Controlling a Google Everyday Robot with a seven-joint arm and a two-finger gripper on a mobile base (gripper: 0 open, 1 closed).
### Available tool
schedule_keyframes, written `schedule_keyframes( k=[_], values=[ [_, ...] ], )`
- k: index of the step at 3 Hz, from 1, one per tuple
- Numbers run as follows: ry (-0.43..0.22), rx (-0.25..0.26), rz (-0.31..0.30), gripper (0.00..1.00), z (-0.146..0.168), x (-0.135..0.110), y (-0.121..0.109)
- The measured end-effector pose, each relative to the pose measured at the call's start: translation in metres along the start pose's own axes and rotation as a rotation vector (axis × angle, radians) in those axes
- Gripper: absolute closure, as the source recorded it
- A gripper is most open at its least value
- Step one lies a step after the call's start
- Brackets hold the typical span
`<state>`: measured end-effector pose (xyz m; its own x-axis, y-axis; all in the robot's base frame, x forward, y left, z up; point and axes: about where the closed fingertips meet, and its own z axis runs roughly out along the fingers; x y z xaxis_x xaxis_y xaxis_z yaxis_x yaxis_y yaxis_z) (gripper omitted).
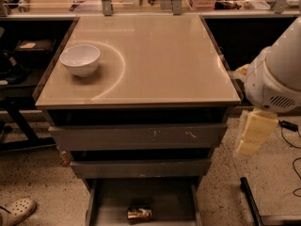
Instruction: Pick orange can from bottom drawer and place on counter
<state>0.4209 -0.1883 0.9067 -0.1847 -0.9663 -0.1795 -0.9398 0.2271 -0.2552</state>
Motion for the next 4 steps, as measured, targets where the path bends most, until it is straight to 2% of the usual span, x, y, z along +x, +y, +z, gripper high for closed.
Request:
schedule_keyframes(
  k=[1,2,3,4],
  values=[
    [0.006,-0.046,0.018,0.0,0.035,0.015,0.033],
    [0.006,-0.046,0.018,0.0,0.035,0.015,0.033],
    [-0.029,-0.098,0.035,0.0,0.061,0.004,0.059],
    [-0.108,-0.158,0.056,0.0,0.109,-0.026,0.106]
  ],
)
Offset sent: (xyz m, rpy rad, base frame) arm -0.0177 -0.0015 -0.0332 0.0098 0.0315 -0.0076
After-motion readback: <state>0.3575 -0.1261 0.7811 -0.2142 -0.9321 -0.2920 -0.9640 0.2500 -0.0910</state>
